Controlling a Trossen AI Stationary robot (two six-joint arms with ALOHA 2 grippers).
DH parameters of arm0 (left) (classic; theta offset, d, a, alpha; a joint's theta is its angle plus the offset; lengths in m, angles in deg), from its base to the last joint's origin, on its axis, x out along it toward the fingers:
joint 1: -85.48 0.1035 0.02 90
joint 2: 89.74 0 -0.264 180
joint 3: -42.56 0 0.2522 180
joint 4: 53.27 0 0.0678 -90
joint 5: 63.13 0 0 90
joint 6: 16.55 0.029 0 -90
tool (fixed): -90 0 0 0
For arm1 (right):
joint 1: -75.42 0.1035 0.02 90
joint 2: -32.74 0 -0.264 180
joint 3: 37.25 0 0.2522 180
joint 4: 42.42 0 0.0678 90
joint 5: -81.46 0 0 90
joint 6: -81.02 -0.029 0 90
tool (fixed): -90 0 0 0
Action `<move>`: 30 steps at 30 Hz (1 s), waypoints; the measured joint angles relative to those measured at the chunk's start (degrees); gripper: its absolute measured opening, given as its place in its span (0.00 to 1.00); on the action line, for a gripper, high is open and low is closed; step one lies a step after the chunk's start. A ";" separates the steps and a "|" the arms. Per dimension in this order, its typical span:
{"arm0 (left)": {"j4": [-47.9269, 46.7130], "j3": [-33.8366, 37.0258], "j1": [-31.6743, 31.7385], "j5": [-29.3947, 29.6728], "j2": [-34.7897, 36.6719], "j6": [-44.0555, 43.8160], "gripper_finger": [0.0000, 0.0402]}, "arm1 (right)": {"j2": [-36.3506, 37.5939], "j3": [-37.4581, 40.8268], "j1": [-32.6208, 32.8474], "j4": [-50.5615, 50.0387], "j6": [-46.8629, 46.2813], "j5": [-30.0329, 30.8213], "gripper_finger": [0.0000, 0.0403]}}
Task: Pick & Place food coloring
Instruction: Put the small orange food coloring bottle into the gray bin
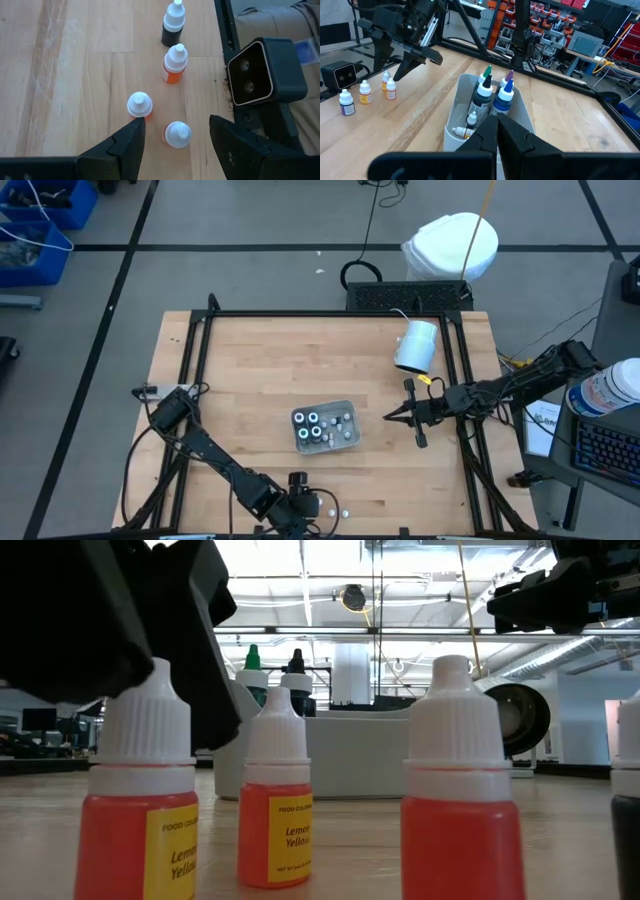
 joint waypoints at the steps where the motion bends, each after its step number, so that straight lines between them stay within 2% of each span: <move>1: -0.02 0.00 -0.02 0.00 0.00 0.00 0.56 | 0.00 0.00 -0.02 -0.02 0.00 0.02 0.00; 8: -0.05 0.00 -0.13 -0.90 0.00 0.02 0.54 | 0.00 0.00 0.00 -0.10 0.00 0.02 0.00; 17: 0.00 0.00 -0.13 -0.94 0.00 -0.51 0.35 | 0.00 0.00 0.00 -0.11 0.00 0.02 0.00; 30: 0.07 0.00 -0.12 -0.96 0.00 -0.26 0.17 | -0.02 0.00 -0.02 -0.44 0.03 0.02 0.00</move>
